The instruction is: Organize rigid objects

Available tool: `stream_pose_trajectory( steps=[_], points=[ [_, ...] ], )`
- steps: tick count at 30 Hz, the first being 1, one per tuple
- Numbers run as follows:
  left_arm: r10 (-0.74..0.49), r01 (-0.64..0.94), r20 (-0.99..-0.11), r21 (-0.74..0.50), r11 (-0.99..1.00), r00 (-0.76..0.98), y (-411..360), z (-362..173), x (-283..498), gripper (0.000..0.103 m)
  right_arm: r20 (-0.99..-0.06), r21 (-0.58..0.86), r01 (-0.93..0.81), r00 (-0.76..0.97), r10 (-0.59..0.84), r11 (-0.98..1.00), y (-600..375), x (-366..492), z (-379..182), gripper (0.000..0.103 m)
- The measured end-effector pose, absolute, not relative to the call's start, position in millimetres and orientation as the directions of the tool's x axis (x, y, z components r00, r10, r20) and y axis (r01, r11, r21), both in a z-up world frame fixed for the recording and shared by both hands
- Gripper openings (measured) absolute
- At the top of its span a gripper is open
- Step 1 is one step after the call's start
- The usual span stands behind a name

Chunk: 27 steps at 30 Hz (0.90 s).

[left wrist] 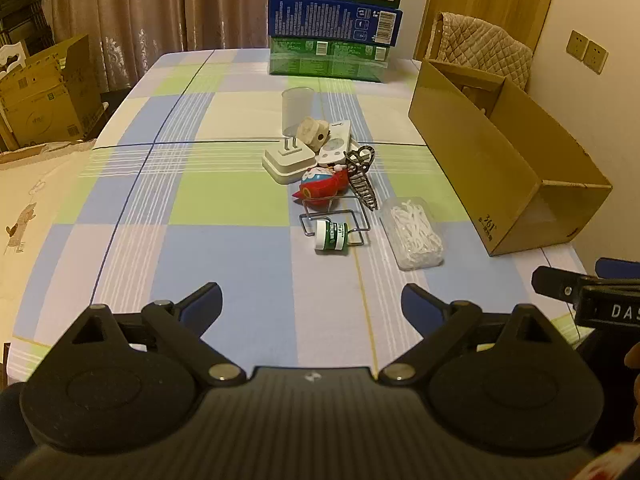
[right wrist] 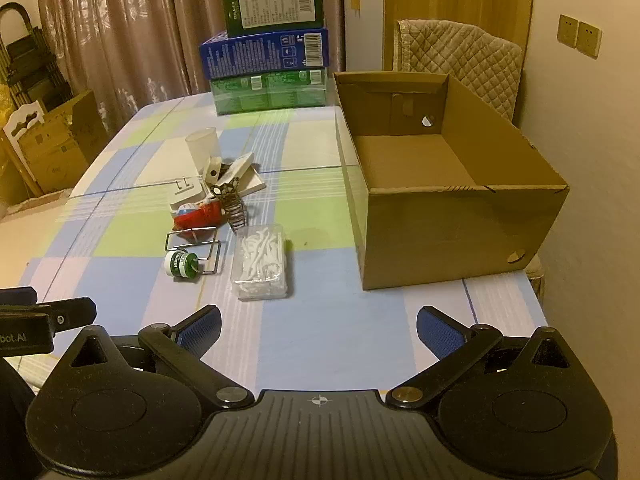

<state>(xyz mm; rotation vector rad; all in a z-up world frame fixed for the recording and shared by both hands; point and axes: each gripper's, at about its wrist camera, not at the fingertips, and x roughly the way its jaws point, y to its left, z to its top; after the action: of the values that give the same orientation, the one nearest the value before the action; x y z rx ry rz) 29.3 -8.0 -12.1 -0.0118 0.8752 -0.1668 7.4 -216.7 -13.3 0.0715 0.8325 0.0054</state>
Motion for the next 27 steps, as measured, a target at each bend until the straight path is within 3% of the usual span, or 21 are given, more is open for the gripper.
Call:
stream_pose_trajectory(
  steps=[27],
  points=[
    [-0.171, 0.157, -0.764, -0.092, 0.983, 0.622, -10.9, -11.5, 27.0, 0.091, -0.753, 0.068, 0.024, 0.657, 0.035, 0.997, -219.3, 9.3, -16.5, 0.101]
  ],
)
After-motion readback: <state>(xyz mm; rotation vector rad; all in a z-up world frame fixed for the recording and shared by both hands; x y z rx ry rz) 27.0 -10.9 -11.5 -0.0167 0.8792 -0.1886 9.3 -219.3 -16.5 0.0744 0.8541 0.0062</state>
